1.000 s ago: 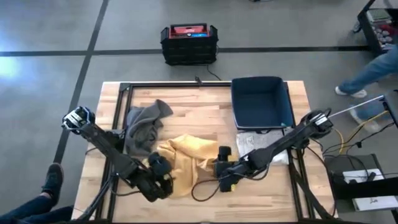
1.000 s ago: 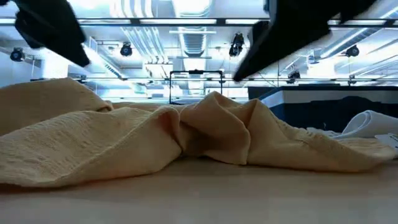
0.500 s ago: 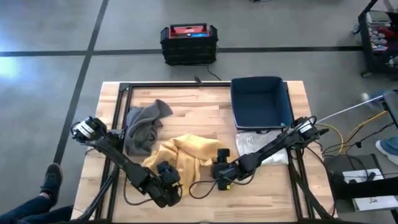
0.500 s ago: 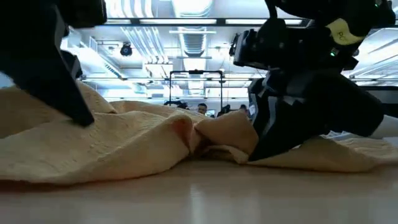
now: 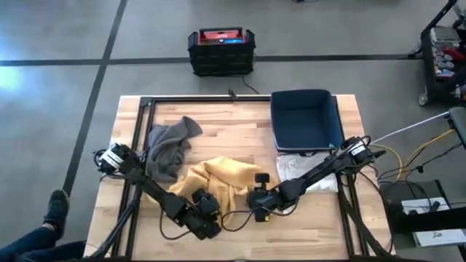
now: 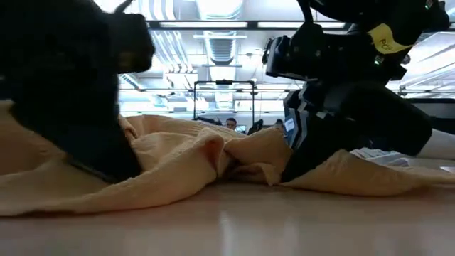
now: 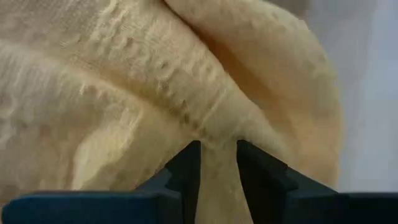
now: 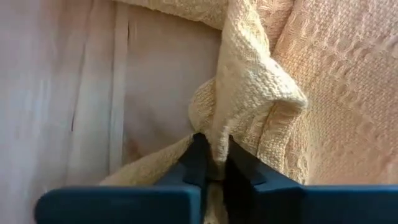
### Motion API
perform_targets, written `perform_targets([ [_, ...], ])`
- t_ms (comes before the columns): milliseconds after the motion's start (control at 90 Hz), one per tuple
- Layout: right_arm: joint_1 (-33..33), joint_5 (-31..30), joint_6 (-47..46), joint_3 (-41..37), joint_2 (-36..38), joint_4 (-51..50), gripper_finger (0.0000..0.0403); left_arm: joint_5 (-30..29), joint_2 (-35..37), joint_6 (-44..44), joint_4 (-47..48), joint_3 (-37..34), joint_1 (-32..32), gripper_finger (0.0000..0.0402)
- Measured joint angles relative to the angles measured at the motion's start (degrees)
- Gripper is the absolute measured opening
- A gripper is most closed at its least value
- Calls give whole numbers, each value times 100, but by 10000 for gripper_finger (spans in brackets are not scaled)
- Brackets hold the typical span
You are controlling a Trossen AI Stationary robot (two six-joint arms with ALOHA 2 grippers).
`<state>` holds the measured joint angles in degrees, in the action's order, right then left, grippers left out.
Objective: Fold towel
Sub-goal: Fold the yellow towel
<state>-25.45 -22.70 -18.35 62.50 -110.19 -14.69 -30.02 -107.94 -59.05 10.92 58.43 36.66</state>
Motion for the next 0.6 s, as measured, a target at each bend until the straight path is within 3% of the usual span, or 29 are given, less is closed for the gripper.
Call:
perform_targets([
  [200, 0, -96, -1, 0, -7, 16, 111, -60, -184, 87, -175, 5, -48, 174],
  [300, 0, -130, 112, -2, -7, 19, 150, -72, -233, 193, -199, 15, -48, 181],
  [411, 0, -137, 259, 0, 4, 9, 183, -102, -250, 295, -191, 13, -54, 136],
  [544, 0, -124, 486, -5, 170, -40, 206, -34, -246, 307, -213, 13, -59, 25],
  [600, 0, -119, 496, -11, 317, -47, 211, -17, -202, 284, -189, 6, -55, 13],
])
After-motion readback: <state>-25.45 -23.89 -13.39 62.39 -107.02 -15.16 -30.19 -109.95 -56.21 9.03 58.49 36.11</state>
